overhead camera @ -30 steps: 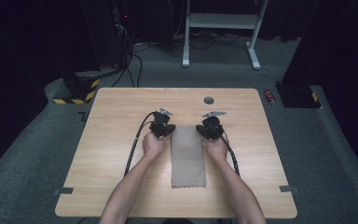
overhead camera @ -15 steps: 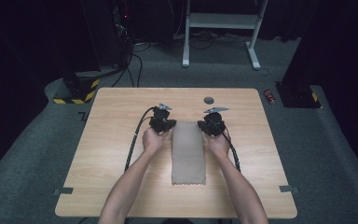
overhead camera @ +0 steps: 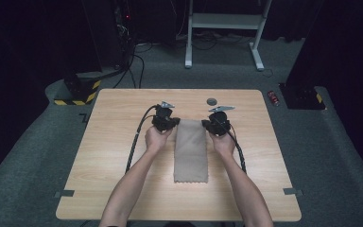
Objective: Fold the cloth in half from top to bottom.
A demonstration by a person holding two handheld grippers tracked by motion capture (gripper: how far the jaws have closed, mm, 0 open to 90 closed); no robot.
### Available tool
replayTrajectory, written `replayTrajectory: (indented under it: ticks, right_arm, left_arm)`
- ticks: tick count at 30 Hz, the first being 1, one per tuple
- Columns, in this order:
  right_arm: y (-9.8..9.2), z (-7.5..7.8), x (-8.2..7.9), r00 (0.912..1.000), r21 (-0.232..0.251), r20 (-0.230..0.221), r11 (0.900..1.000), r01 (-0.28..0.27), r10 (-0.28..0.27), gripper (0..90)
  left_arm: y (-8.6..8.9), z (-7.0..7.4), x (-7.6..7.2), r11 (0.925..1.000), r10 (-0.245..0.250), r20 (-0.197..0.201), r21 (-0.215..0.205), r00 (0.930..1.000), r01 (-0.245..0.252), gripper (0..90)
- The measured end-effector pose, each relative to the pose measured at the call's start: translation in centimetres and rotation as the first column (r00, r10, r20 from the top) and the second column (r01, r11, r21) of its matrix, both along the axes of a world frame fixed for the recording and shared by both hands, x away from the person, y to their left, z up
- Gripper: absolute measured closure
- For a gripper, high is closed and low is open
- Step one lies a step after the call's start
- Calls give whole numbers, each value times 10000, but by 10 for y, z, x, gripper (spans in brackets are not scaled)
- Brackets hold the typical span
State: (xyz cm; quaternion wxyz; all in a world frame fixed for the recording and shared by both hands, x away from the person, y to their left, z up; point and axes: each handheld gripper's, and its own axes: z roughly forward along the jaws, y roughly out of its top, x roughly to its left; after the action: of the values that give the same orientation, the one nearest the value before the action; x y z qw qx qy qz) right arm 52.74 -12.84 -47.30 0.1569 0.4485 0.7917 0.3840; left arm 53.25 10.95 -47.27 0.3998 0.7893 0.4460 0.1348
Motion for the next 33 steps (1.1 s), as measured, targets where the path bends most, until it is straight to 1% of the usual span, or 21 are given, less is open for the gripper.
replayTrajectory:
  ticks: [1, 5, 6, 7, 8, 11, 13, 15, 16, 17, 19, 20, 25, 26, 28, 31, 33]
  right_arm:
    - [1, 0, -3, 9999, -30, 68, 10000, -76, 76, 892]
    - [2, -1, -7, 9998, -129, 78, 9998, -171, 172, 892]
    - [2, -2, -8, 9997, -162, 108, 9996, -226, 228, 892]
    - [1, -3, -10, 9996, -155, 72, 9995, -270, 271, 892]
    - [0, -4, -11, 9994, -179, 96, 9993, -320, 322, 892]
    - [-1, -6, -13, 9994, -141, 71, 9993, -342, 343, 892]
    - [-2, -8, -15, 9993, -69, 33, 9993, -359, 360, 892]
    - [-3, -10, -19, 9988, -78, 26, 9988, -489, 489, 892]
    - [-3, -10, -20, 9986, -91, -17, 9985, -537, 536, 892]
    - [-3, -10, -22, 9983, -123, 3, 9982, -582, 582, 892]
    - [-4, -11, -23, 9980, -154, 21, 9979, -625, 626, 892]
    - [-4, -11, -26, 9977, -91, 43, 9977, -676, 677, 892]
    - [-5, -14, -35, 9966, -157, 69, 9965, -823, 824, 892]
    - [-5, -14, -36, 9960, -142, 113, 9960, -883, 885, 892]
    - [-6, -14, -39, 9955, -119, 122, 9955, -937, 939, 892]
    - [-6, -14, -43, 9945, -141, 175, 9945, -1034, 1036, 892]
    - [-7, -15, -48, 9939, -126, 148, 9940, -1089, 1091, 892]
  left_arm:
    - [1, -2, -1, 10000, -10, -41, 0, 10000, 10, 895]
    - [2, -4, -5, 9999, -100, -79, -40, 9999, 100, 895]
    - [1, -4, -6, 9998, -185, -84, 15, 9998, 185, 895]
    - [0, -4, -8, 9991, -366, -72, 197, 9993, 367, 895]
    - [0, -4, -10, 9989, -411, -46, 205, 9991, 411, 895]
    - [0, -3, -14, 9986, -516, 20, 152, 9987, 516, 895]
    - [0, -2, -16, 9977, -650, 84, 199, 9978, 648, 895]
    - [0, -3, -19, 9972, -726, 59, 203, 9973, 725, 895]
    - [0, -5, -22, 9968, -786, 31, 119, 9969, 786, 895]
    - [0, -5, -22, 9968, -786, 31, 119, 9969, 786, 895]
    - [-1, -7, -26, 9954, -923, 26, 268, 9957, 922, 895]
    - [-2, -8, -29, 9944, -1004, 23, 344, 9949, 1002, 895]
    - [-1, -8, -36, 9931, -1140, 52, 275, 9935, 1138, 895]
    - [0, -8, -39, 9918, -1236, 57, 321, 9923, 1233, 895]
    - [0, -8, -40, 9910, -1285, 90, 402, 9917, 1281, 895]
    - [1, -9, -46, 9907, -1338, 93, 275, 9910, 1335, 895]
    - [1, -10, -50, 9894, -1427, 97, 283, 9897, 1424, 895]
